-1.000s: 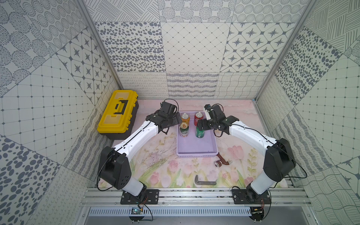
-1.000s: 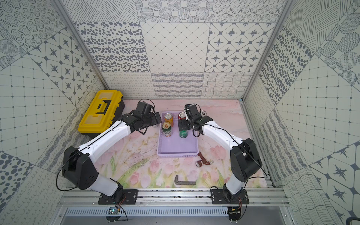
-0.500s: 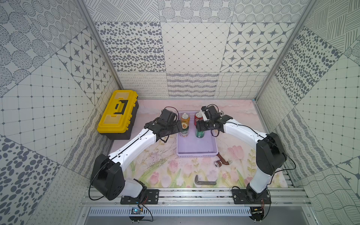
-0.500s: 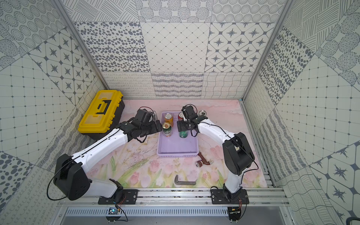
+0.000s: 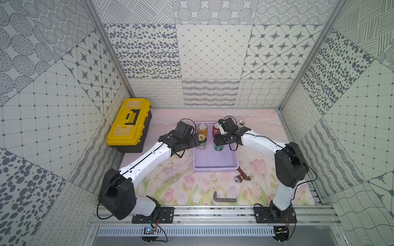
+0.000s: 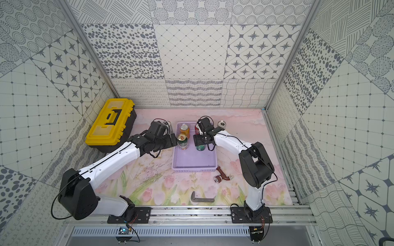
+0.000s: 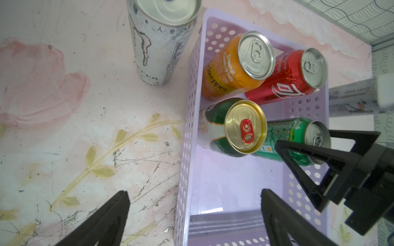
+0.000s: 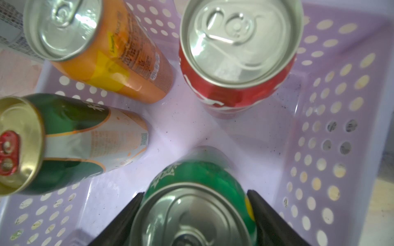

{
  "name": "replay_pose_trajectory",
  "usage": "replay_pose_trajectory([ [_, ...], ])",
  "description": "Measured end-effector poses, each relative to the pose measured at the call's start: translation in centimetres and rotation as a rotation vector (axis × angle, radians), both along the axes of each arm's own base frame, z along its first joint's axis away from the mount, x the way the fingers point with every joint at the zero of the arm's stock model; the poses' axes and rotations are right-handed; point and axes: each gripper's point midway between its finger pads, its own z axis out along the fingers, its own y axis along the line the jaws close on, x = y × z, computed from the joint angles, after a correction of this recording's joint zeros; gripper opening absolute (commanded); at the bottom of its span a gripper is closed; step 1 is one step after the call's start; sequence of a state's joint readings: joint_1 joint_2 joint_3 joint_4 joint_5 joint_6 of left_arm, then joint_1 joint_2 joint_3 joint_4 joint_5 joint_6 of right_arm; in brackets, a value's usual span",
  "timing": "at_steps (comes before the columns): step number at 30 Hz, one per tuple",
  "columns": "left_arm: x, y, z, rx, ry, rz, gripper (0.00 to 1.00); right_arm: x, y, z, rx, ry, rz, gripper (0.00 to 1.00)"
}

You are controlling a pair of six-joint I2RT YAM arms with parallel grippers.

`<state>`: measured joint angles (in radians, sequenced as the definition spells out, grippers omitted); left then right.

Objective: Take out the drinks from the basket
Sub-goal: Pick up the drink from the basket, then place the drink at the center of the board.

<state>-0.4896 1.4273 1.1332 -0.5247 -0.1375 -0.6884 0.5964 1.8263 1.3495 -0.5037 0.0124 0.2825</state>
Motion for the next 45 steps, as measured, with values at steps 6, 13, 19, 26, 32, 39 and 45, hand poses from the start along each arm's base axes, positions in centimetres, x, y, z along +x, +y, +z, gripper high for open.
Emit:
replay_pose_trajectory([
  [6,0.0,0.0,0.0,0.000,0.000,0.000,1.00,0.0,0.0,0.0,0.001,0.000,0.001,0.66],
  [13,0.0,0.0,0.0,0.001,-0.001,-0.002,1.00,-1.0,0.2,0.6,-0.005,0.010,0.016,0.62],
  [19,-0.1,-0.1,0.3,-0.002,-0.007,-0.005,1.00,-3.2,0.2,5.9,0.040,-0.051,0.046,0.62],
  [26,-0.3,-0.1,1.0,-0.010,-0.026,-0.009,1.00,-5.4,-2.9,15.1,0.135,-0.261,-0.014,0.62],
  [32,-0.3,-0.1,1.2,-0.010,-0.031,-0.009,1.00,-5.6,-8.8,13.6,0.117,-0.255,-0.202,0.62],
  [39,-0.3,-0.1,1.2,-0.009,-0.030,-0.010,1.00,-5.2,-17.2,8.1,-0.028,-0.168,-0.456,0.61],
  [45,-0.3,-0.1,1.2,-0.009,-0.030,-0.010,1.00,-3.7,-16.2,5.5,-0.034,-0.119,-0.435,0.60],
])
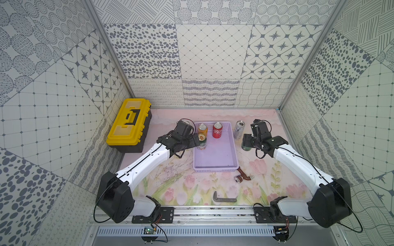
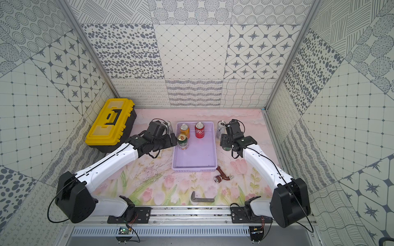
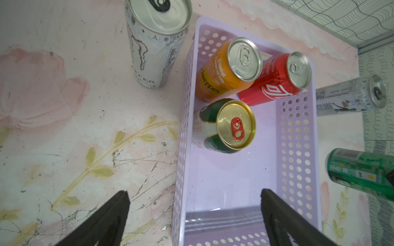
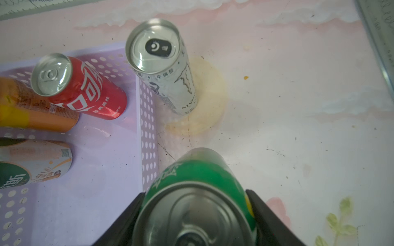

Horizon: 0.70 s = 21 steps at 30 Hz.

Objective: Take out the drinks from the basket
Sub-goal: Place the drink at the center of the board.

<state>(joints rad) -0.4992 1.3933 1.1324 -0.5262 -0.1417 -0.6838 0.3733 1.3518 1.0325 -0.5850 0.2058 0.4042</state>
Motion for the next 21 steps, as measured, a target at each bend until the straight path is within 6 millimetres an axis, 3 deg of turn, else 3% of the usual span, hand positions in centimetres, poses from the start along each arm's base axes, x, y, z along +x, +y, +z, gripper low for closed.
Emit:
replay_pose_trajectory([
  [8,0.0,0.0,0.0,0.000,0.002,0.000,1.00,1.2,1.2,-4.6,-0.023,0.097,0.033,0.60],
  [17,0.0,0.0,-0.1,0.001,0.003,0.000,1.00,2.0,1.6,-5.1,-0.021,0.083,0.037,0.61],
  [21,0.0,-0.1,-0.3,0.004,0.009,-0.001,1.00,2.3,1.8,-4.9,-0.014,0.069,0.037,0.71],
])
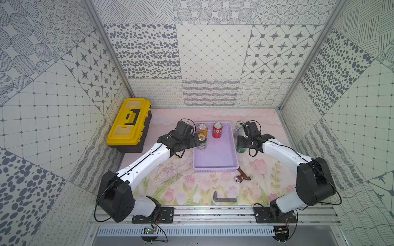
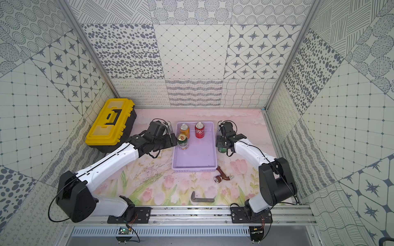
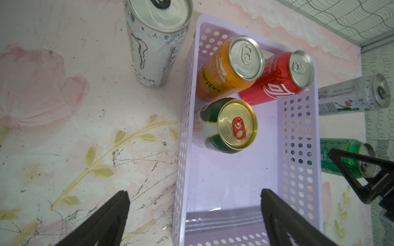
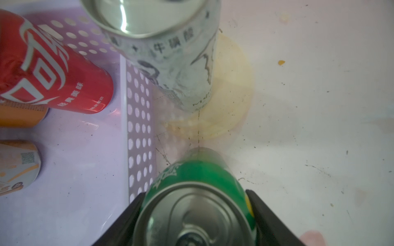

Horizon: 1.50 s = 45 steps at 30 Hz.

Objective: Take out the drinks from the basket
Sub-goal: Place the drink at the center of the board, then pick up the drink from the basket.

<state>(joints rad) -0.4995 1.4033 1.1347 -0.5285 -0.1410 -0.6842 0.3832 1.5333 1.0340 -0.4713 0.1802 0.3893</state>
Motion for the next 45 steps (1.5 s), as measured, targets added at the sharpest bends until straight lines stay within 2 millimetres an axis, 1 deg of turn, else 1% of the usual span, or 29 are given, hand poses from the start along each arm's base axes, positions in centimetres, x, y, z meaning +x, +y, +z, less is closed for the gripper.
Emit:
replay_pose_trajectory([
  [2,0.0,0.0,-0.1,0.002,0.003,0.000,1.00,0.2,0.0,-0.1,0.002,-0.003,-0.001,0.76],
  [5,0.0,0.0,-0.3,0.003,0.007,0.000,1.00,0.4,0.1,-0.1,0.005,-0.011,-0.005,0.80],
  [11,0.0,-0.1,-0.4,0.003,0.012,-0.002,1.00,0.9,0.3,0.3,0.023,-0.037,-0.017,0.86],
  [15,0.0,-0.2,-0.4,0.001,0.012,-0.005,1.00,1.1,0.3,0.8,0.033,-0.052,-0.024,0.88],
  [18,0.1,-0.4,0.0,-0.003,0.006,-0.009,1.00,1.0,0.2,2.5,0.051,-0.093,-0.031,0.88],
  [21,0.2,-1.0,0.5,-0.007,-0.005,-0.025,0.99,1.0,0.3,5.2,0.092,-0.167,-0.034,0.88],
  [23,0.3,-1.7,0.8,-0.006,-0.011,-0.043,0.98,0.9,0.7,7.0,0.116,-0.222,-0.025,0.88],
  [26,0.4,-3.0,1.0,0.002,-0.014,-0.078,0.97,0.6,1.6,8.5,0.137,-0.263,0.001,0.88],
  [30,0.5,-4.6,0.7,0.024,-0.011,-0.120,0.96,0.3,2.5,8.5,0.142,-0.264,0.024,0.88],
  [34,0.9,-6.2,0.5,0.046,-0.011,-0.158,0.96,0.2,2.5,8.3,0.141,-0.264,0.027,0.88],
  [37,1.4,-6.7,0.2,0.065,-0.010,-0.164,0.95,0.0,2.4,8.1,0.138,-0.260,0.029,0.88],
  [45,2.9,-7.5,-0.5,0.109,-0.006,-0.172,0.95,-0.1,2.4,8.4,0.138,-0.275,0.035,0.88],
])
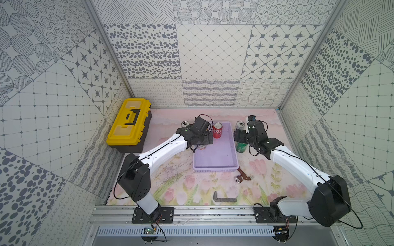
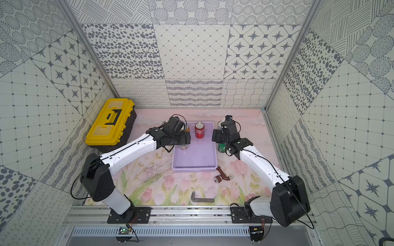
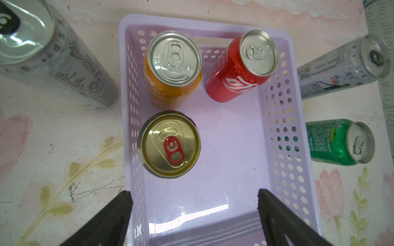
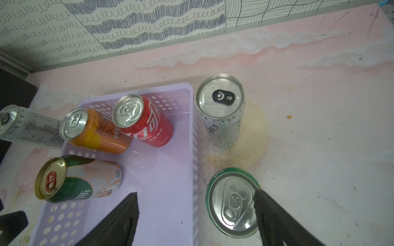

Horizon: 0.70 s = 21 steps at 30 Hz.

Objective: Take out the drinks from the basket
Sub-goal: Pick up the drink from the basket.

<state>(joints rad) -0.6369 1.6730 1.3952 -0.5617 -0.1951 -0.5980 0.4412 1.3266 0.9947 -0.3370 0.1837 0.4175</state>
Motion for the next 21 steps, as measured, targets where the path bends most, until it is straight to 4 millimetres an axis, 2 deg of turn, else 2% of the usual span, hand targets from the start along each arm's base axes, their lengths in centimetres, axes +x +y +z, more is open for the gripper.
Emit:
replay_pose_trajectory([
  [13,2.0,0.3,-1.9,0.060,0.019,0.033,0.89,-0.3,-0.2,0.9,0.013,-0.031,0.001,0.89],
  [21,2.3,0.7,-2.8,0.104,0.040,0.046,0.89,-0.3,-0.1,0.9,0.015,-0.035,0.001,0.89],
])
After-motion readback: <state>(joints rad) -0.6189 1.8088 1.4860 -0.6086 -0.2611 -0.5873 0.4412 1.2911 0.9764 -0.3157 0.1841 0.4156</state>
